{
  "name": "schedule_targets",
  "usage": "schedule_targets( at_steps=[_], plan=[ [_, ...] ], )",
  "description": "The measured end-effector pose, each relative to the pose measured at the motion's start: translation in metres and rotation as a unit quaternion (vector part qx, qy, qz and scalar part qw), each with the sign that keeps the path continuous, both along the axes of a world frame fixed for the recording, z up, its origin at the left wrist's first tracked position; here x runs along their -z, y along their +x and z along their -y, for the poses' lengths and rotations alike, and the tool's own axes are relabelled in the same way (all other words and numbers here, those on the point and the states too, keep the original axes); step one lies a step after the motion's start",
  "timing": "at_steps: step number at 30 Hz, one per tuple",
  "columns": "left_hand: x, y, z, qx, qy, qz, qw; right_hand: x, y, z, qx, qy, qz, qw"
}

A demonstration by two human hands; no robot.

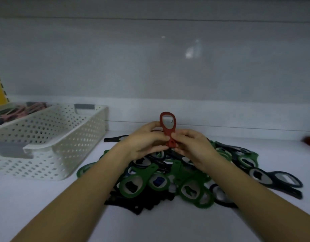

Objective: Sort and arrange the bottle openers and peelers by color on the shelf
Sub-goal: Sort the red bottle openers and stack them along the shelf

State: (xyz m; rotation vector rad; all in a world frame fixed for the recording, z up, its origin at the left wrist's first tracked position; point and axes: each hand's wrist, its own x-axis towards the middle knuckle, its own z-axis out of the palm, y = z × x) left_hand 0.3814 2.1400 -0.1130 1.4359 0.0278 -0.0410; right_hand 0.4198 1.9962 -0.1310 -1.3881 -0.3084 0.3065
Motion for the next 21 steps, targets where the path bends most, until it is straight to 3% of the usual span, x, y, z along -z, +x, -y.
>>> schedule_targets(
  at_steps=[5,8,12,13,17,21],
  plan=[
    [-0.005,-0.001,-0.008,-0.088,-0.010,0.002,0.996,-0.006,0.002,-0.009,0.034,-0.093,0.141,0.985],
    [-0.008,0.001,-0.021,-0.152,-0.005,0.007,0.988,-0.008,0.017,-0.007,0.070,-0.320,0.352,0.877],
    [-0.009,0.001,-0.036,-0.192,-0.029,0.013,0.981,-0.012,0.037,-0.024,-0.102,-0.548,0.324,0.764],
    [-0.009,0.001,-0.039,-0.197,-0.020,0.016,0.980,-0.015,0.041,-0.030,-0.122,-0.574,0.307,0.750],
    [-0.007,0.001,-0.047,-0.190,0.016,0.017,0.981,-0.019,0.050,-0.037,-0.132,-0.571,0.272,0.763],
    [-0.007,0.003,-0.048,-0.195,0.002,-0.002,0.981,-0.006,0.058,-0.029,-0.093,-0.600,0.384,0.696]
  ],
)
